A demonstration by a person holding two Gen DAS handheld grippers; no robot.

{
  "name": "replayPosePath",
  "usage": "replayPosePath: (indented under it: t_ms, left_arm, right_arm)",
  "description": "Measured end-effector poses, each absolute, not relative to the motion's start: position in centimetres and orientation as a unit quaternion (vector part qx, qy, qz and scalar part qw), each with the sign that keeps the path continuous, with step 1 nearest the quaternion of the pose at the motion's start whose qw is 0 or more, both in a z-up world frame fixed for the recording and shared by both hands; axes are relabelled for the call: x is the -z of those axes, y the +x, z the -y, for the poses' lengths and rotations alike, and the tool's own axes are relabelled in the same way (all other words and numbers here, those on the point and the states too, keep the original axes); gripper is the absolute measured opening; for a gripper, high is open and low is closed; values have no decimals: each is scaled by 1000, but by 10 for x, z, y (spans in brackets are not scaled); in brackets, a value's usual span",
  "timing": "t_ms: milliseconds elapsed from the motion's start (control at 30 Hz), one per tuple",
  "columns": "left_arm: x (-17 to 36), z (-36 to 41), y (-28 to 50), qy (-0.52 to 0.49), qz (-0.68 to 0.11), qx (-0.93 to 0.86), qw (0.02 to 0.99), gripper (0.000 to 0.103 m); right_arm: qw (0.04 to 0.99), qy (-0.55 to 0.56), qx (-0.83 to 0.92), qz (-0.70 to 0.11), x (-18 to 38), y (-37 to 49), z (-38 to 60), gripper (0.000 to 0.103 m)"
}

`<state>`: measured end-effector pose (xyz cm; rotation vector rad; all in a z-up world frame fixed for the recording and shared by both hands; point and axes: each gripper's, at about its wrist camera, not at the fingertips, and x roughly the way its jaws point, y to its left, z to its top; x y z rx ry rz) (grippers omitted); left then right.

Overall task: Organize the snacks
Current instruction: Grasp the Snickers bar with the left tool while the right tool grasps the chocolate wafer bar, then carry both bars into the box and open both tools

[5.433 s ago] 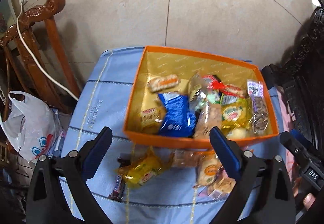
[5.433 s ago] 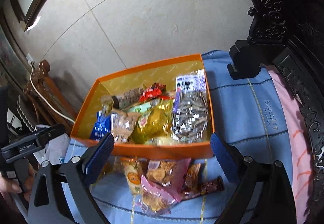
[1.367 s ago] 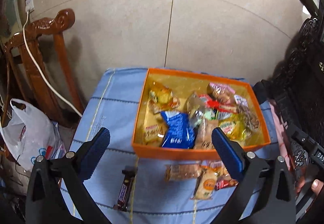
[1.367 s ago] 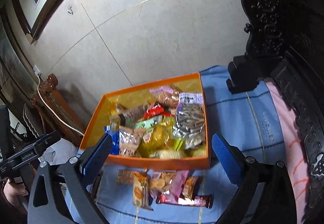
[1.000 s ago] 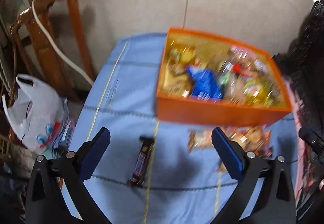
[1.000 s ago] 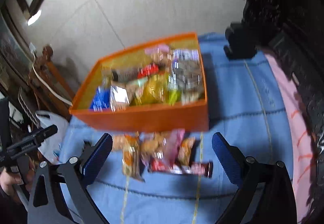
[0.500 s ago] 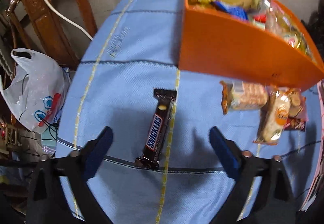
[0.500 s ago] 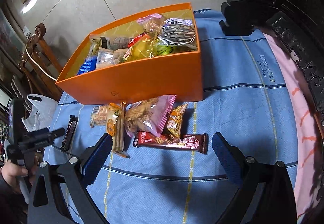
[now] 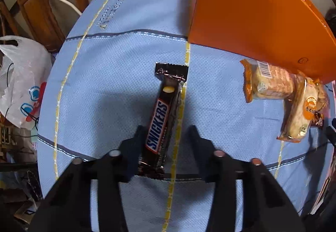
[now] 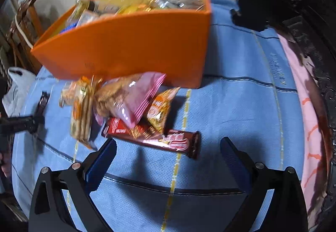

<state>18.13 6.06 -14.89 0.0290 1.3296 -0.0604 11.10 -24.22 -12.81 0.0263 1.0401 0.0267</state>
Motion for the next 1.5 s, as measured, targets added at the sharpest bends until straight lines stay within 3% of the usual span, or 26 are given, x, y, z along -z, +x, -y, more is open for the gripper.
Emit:
replayPosePath:
  t_ms: [33, 100, 233, 433, 500, 567, 633, 767, 1000, 1300, 1400, 1433, 1500]
  left_arm:
    - [148, -62, 181, 14, -615, 27, 788, 24]
    - [147, -68, 181, 0, -616, 28, 787, 19]
    - [148, -71, 179, 1, -612, 36, 790, 18]
    - [146, -69, 184, 4, -618, 31, 785, 18]
    - [145, -68, 184, 3, -622, 29, 782, 18]
    - [146, -70, 187, 3, -624, 31, 781, 17]
    - [144, -68, 180, 7, -624, 35, 781, 17]
    - [133, -66, 169, -4, -617, 46, 785, 17]
    - [104, -57, 153, -24, -595, 84, 799, 17]
    - [134, -32, 140, 3, -625, 98, 774, 17]
    - [146, -29, 140, 10, -635, 94, 766, 17]
    - [147, -28, 140, 12, -633, 94, 769, 17]
    - [148, -25, 142, 15, -632, 94, 769, 19]
  right_arm:
    - [867, 3, -17, -499, 131, 112, 239, 99]
    - [866, -24, -25, -498, 136, 115, 232, 99]
    - [866, -97, -17, -490, 146, 127, 227, 99]
    - [846, -118, -69, -515, 152, 142, 222, 99]
    - [834, -145, -89, -525, 157, 136, 210, 83]
    - [828, -132, -108, -534, 155, 128, 205, 47]
    - [821, -126, -123, -543, 152, 119, 197, 34]
    - [826, -63, -148, -541, 138, 95, 193, 23]
    - [828, 18, -196, -525, 109, 70, 197, 22]
    - [800, -85, -168, -570, 156, 69, 162, 24]
    - [798, -116, -160, -569, 160, 71, 149, 31]
    - [796, -122, -163, -569, 162, 72, 147, 39]
    - [795, -151, -161, -565, 165, 71, 134, 46]
